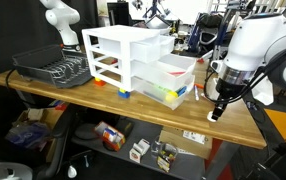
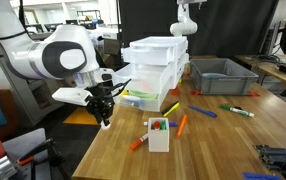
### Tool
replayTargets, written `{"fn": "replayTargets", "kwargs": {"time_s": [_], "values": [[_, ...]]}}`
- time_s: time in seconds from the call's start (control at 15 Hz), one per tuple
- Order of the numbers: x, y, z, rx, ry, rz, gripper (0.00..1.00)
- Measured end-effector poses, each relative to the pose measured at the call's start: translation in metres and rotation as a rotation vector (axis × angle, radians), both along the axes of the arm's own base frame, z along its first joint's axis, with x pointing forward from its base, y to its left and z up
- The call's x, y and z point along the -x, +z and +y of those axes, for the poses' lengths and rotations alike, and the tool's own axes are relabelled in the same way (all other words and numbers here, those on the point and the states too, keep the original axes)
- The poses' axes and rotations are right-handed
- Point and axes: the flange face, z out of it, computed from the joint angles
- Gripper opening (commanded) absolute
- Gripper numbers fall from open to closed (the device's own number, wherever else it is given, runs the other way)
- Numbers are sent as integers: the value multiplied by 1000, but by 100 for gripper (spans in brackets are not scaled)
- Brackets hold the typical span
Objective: Move the white cap to the left
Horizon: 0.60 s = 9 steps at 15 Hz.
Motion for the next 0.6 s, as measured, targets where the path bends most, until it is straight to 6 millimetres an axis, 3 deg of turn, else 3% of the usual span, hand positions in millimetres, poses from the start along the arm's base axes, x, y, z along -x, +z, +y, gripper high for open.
{"fn": "replayTargets", "kwargs": {"time_s": [0.27, 0.4, 0.47, 0.6], "values": [[-10, -10, 3, 25, -22, -20, 12], [-8, -19, 4, 34, -33, -9, 51], [-6, -23, 5, 36, -39, -2, 63], [-4, -29, 5, 37, -50, 5, 75]]}}
